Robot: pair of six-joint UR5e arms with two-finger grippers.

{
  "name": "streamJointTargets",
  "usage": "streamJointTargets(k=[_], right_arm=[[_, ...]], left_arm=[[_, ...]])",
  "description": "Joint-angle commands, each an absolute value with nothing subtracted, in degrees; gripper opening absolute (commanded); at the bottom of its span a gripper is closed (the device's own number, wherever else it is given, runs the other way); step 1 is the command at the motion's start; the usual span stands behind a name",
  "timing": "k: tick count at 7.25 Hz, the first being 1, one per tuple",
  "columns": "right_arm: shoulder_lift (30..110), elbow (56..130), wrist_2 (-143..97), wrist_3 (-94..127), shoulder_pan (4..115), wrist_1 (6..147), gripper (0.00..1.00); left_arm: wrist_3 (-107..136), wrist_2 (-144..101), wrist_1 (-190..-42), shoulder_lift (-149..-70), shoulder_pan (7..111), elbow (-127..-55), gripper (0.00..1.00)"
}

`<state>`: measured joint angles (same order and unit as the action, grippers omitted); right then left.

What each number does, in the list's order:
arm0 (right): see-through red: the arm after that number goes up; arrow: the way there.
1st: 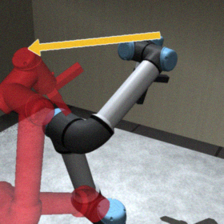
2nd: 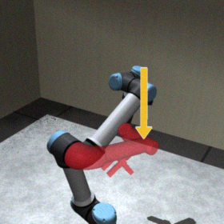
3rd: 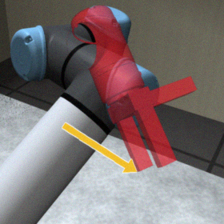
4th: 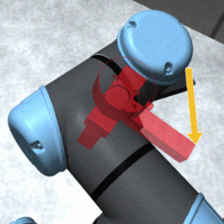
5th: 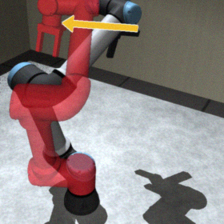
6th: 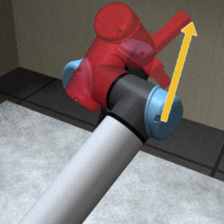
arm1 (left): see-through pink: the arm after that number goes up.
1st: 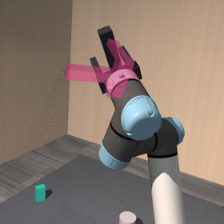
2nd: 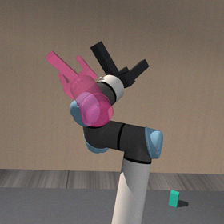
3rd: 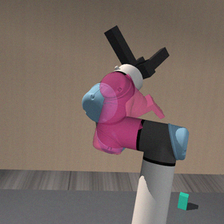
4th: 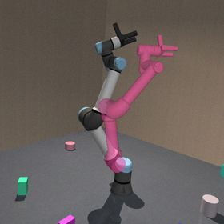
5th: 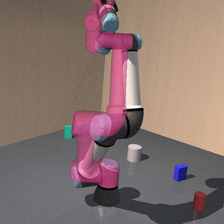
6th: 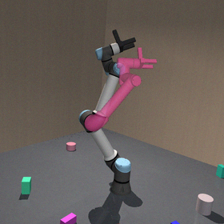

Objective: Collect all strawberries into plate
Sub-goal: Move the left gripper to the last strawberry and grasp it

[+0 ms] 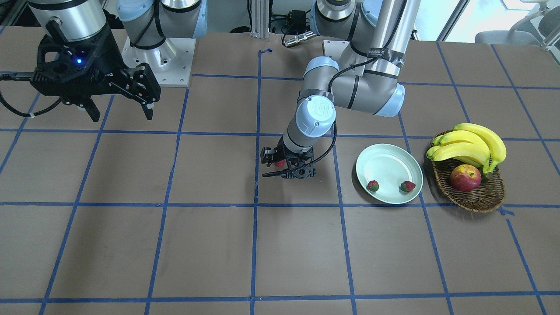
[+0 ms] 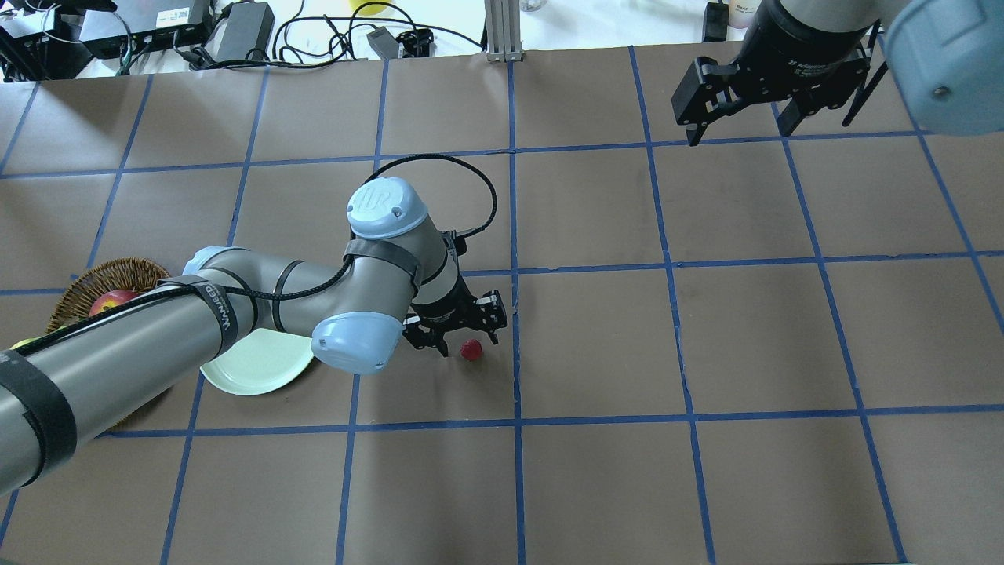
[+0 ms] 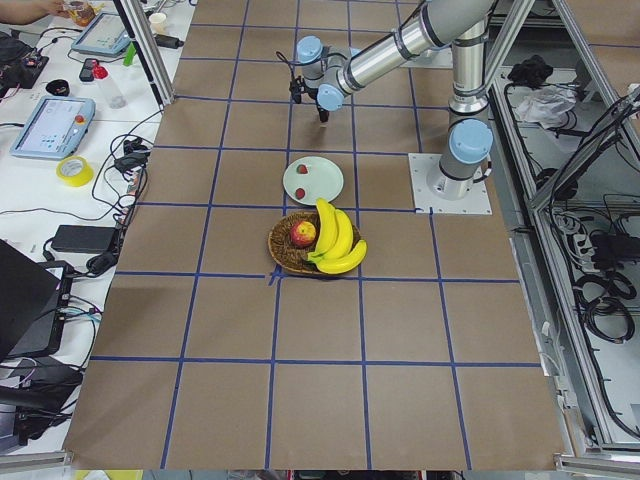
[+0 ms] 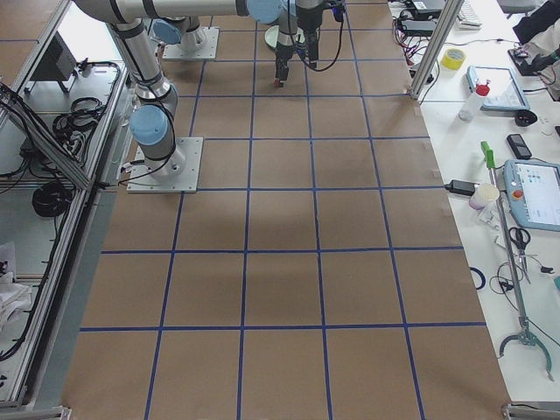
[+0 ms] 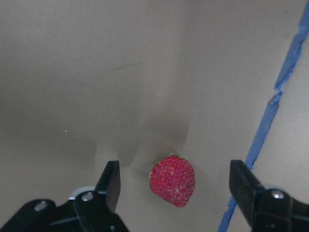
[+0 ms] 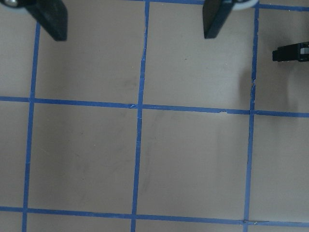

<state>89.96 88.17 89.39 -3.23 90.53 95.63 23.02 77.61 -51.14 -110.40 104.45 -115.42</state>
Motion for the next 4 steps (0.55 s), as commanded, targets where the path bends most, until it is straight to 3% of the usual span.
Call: streamJointTargets(k=[1, 2, 4], right_arm=[[90.0, 88.2, 89.4, -3.3, 90.5, 95.6, 1.00], [89.9, 88.2, 89.4, -3.2, 90.5, 95.7, 1.00], [90.0, 88.2, 89.4, -3.2, 90.5, 95.7, 1.00]], left_arm=[[23.1, 78.1, -51.6, -111.1, 104.5, -115.5, 0.25], [24.1, 78.1, -51.5, -111.2, 104.5, -115.1, 0.00], [24.3, 78.4, -51.5, -110.1, 104.2, -114.6, 0.00]])
